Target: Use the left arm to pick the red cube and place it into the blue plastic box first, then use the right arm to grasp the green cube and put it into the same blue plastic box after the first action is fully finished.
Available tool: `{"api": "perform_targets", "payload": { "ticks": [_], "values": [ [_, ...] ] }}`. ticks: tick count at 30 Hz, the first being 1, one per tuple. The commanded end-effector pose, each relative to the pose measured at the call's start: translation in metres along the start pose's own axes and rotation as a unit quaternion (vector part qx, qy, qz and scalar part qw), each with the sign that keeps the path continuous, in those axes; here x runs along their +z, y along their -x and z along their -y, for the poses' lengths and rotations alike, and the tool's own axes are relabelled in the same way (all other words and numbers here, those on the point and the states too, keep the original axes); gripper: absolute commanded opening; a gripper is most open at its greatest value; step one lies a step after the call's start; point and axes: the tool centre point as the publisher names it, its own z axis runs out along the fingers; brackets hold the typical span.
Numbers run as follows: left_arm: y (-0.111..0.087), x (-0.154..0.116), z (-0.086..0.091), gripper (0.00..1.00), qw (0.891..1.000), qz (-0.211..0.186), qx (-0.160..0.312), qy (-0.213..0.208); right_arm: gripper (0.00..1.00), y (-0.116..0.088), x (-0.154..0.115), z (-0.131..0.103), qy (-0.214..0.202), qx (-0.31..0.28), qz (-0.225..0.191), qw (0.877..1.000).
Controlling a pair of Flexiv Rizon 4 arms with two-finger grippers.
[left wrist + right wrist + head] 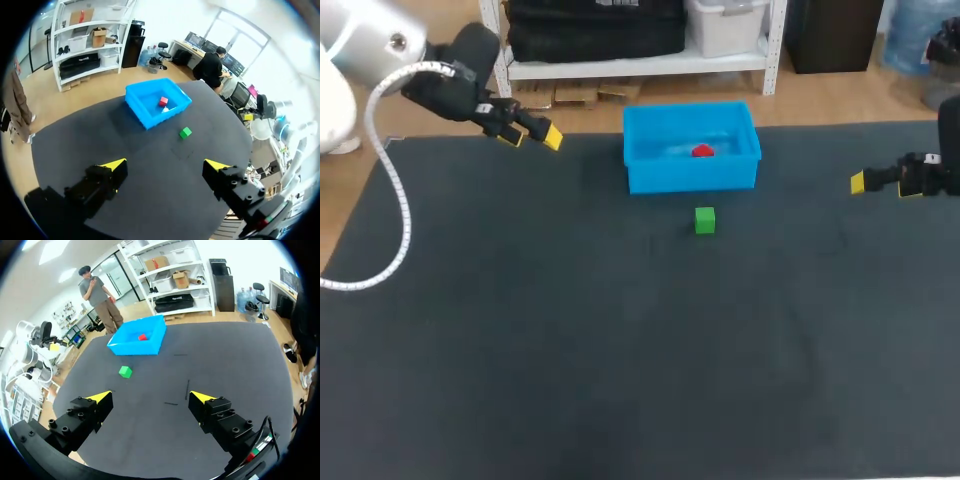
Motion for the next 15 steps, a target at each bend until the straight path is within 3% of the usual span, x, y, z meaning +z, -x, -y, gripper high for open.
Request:
{"api": "perform_targets", "payload": {
  "ticks": [1, 15],
  "values": [
    [-0.0081, -0.0036, -0.0002, 1.00, 1.000, 0.010, 0.003, 0.003, 1.00, 0.0002, 0.0006, 0.0005, 0.000, 0.000, 0.000, 1.000],
    [-0.0081, -0.0036, -0.0002, 1.00, 1.000, 0.010, 0.003, 0.003, 1.00, 0.0002, 0.0006, 0.0005, 0.000, 0.000, 0.000, 1.000]
  ]
}}
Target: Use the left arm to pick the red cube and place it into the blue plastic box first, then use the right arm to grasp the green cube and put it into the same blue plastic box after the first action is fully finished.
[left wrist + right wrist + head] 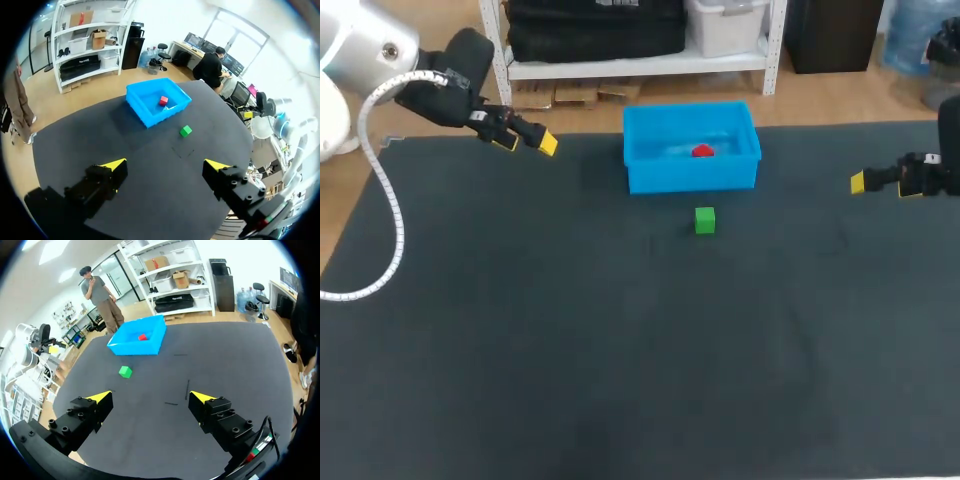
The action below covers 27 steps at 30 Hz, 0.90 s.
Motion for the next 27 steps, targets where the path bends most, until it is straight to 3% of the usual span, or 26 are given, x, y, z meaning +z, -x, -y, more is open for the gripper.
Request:
{"api": "perform_targets", "payload": {
  "ticks": [1, 9, 14, 27],
  "values": [
    [-0.001, 0.000, 0.000, 1.00, 1.000, 0.002, 0.001, -0.001, 1.00, 0.000, 0.001, 0.000, 0.000, 0.000, 0.000, 1.000],
    [-0.001, 0.000, 0.000, 1.00, 1.000, 0.002, 0.001, -0.001, 1.00, 0.000, 0.001, 0.000, 0.000, 0.000, 0.000, 1.000],
    [-0.001, 0.000, 0.000, 1.00, 1.000, 0.002, 0.001, -0.001, 1.00, -0.004, -0.002, -0.017, -0.015, 0.004, -0.012, 1.000],
    [-0.001, 0.000, 0.000, 1.00, 1.000, 0.002, 0.001, -0.001, 1.00, -0.004, 0.000, -0.044, -0.075, 0.006, -0.084, 0.994]
  ]
}}
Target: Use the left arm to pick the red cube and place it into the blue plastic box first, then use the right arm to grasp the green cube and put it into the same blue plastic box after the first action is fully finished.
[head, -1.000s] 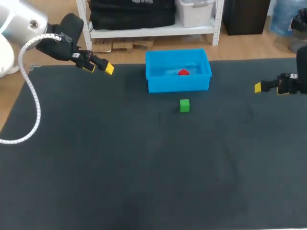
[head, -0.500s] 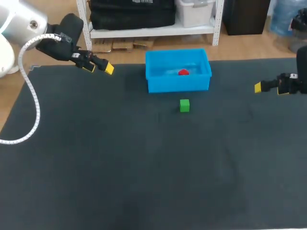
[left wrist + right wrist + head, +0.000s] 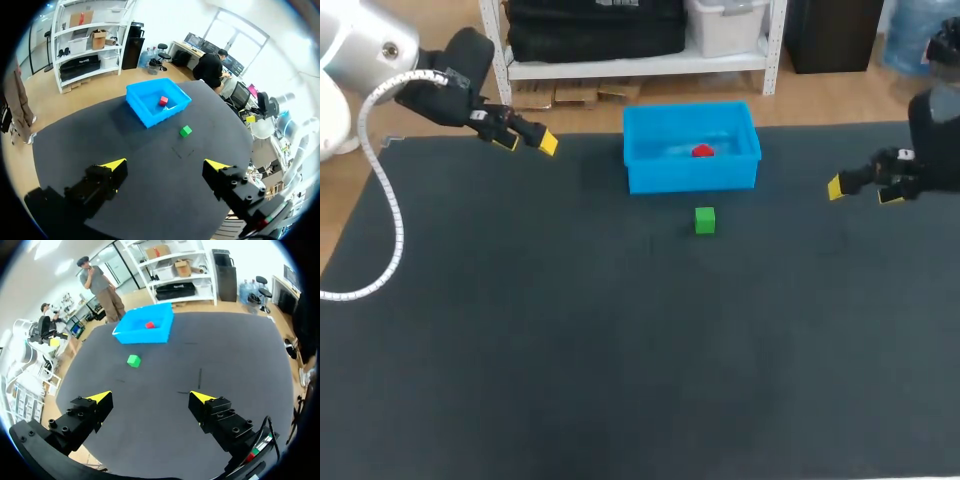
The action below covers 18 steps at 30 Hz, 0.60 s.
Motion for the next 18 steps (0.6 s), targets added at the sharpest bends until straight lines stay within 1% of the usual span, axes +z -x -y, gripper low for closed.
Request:
{"api": "perform_targets", "payload": {
  "ticks": [1, 4, 7, 9, 10, 14, 18],
  "values": [
    [-0.002, 0.000, 0.000, 1.00, 1.000, 0.003, 0.001, -0.001, 1.00, 0.005, -0.005, -0.009, -0.079, 0.002, -0.025, 0.997],
    [-0.002, 0.000, 0.000, 1.00, 1.000, 0.003, 0.001, -0.001, 1.00, 0.005, -0.001, -0.008, -0.109, 0.008, -0.050, 0.993],
    [-0.002, 0.000, 0.000, 1.00, 1.000, 0.003, 0.001, -0.001, 1.00, 0.004, 0.002, -0.009, -0.127, 0.013, -0.076, 0.989],
    [-0.002, 0.000, 0.000, 1.00, 1.000, 0.003, 0.001, -0.001, 1.00, 0.004, 0.005, -0.008, -0.131, 0.016, -0.089, 0.987],
    [-0.002, 0.000, 0.000, 1.00, 1.000, 0.003, 0.001, -0.001, 1.00, 0.004, 0.007, -0.008, -0.140, 0.020, -0.104, 0.984],
    [-0.002, 0.000, 0.000, 1.00, 1.000, 0.003, 0.001, -0.001, 1.00, 0.003, 0.013, -0.007, -0.152, 0.032, -0.136, 0.978],
    [-0.002, 0.000, 0.000, 1.00, 1.000, 0.003, 0.001, -0.001, 1.00, 0.003, 0.018, -0.007, -0.160, 0.039, -0.155, 0.974]
  ]
}}
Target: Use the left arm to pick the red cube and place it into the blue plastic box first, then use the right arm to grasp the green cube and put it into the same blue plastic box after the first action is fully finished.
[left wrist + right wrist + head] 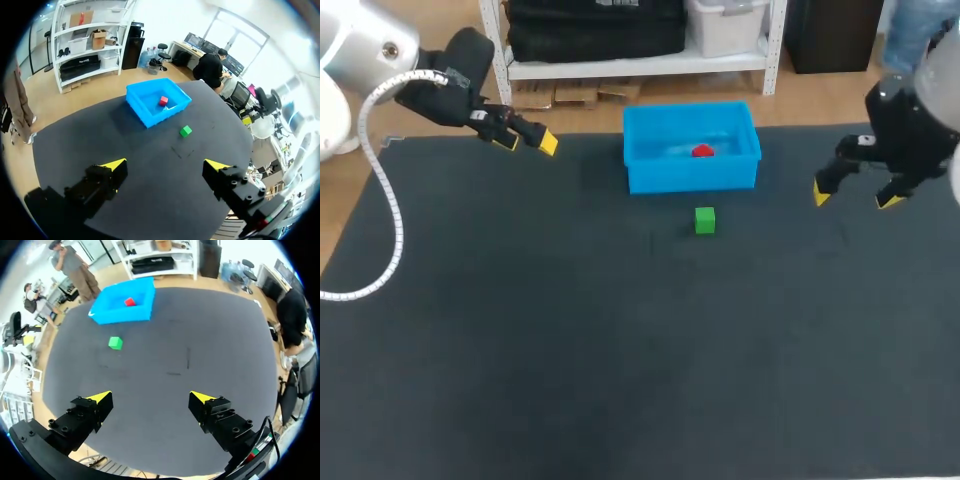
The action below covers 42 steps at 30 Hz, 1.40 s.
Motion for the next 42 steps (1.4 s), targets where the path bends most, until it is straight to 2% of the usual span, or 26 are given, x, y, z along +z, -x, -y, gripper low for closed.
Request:
{"api": "perform_targets", "payload": {
  "ticks": [1, 9, 22, 42],
  "values": [
    [-0.002, 0.000, -0.001, 1.00, 1.000, 0.003, 0.001, -0.001, 1.00, 0.010, 0.007, -0.005, -0.046, 0.005, -0.030, 0.998],
    [-0.002, 0.000, -0.001, 1.00, 1.000, 0.003, 0.001, -0.001, 1.00, 0.014, 0.017, -0.004, -0.062, 0.011, -0.072, 0.995],
    [-0.002, 0.000, -0.001, 1.00, 1.000, 0.003, 0.001, -0.001, 1.00, 0.023, 0.031, -0.011, -0.064, 0.014, -0.123, 0.990],
    [-0.002, 0.000, -0.001, 1.00, 1.000, 0.003, 0.001, -0.001, 1.00, 0.053, 0.023, -0.031, -0.076, -0.001, -0.136, 0.988]
  ]
}}
